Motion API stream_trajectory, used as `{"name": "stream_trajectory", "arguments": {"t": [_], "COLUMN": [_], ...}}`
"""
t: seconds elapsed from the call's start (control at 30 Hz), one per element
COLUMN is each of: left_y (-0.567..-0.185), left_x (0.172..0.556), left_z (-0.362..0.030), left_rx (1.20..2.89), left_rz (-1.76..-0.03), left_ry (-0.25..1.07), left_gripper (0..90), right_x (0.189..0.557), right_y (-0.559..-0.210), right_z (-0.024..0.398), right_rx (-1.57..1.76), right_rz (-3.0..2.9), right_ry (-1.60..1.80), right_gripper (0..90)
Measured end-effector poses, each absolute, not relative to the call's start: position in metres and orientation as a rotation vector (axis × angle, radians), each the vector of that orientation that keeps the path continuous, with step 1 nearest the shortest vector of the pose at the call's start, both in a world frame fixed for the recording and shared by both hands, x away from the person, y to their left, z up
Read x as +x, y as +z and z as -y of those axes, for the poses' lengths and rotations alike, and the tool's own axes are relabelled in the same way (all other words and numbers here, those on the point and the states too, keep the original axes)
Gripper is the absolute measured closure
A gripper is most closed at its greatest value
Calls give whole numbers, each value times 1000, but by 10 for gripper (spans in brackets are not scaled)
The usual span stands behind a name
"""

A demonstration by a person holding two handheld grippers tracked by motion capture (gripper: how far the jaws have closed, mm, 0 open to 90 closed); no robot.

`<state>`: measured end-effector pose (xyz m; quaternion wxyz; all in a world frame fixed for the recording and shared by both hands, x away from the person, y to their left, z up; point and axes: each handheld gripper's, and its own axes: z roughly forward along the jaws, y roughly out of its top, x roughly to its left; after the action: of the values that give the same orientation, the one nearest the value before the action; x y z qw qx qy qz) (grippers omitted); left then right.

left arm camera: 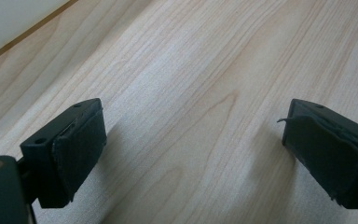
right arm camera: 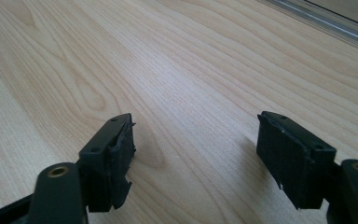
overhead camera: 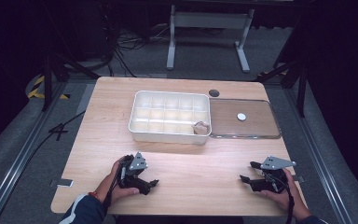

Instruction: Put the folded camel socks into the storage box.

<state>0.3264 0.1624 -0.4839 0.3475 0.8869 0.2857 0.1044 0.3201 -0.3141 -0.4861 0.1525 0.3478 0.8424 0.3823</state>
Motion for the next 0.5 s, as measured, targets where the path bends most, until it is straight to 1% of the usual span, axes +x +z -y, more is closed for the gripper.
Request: {"name": "stream_trajectory", "arguments": {"t": [0.5], "left_y": [-483], "left_x": [326], "left_z": [-163], "left_rx": [2306], "left_rz": [-742], "left_ry": [271], "left_gripper": [65], "right_x": [322], "right_y": [-486], "right_z": [313], "right_rx": [1011], "right_rz": [-2406], "right_ry": [1090], "right_gripper": [274]}}
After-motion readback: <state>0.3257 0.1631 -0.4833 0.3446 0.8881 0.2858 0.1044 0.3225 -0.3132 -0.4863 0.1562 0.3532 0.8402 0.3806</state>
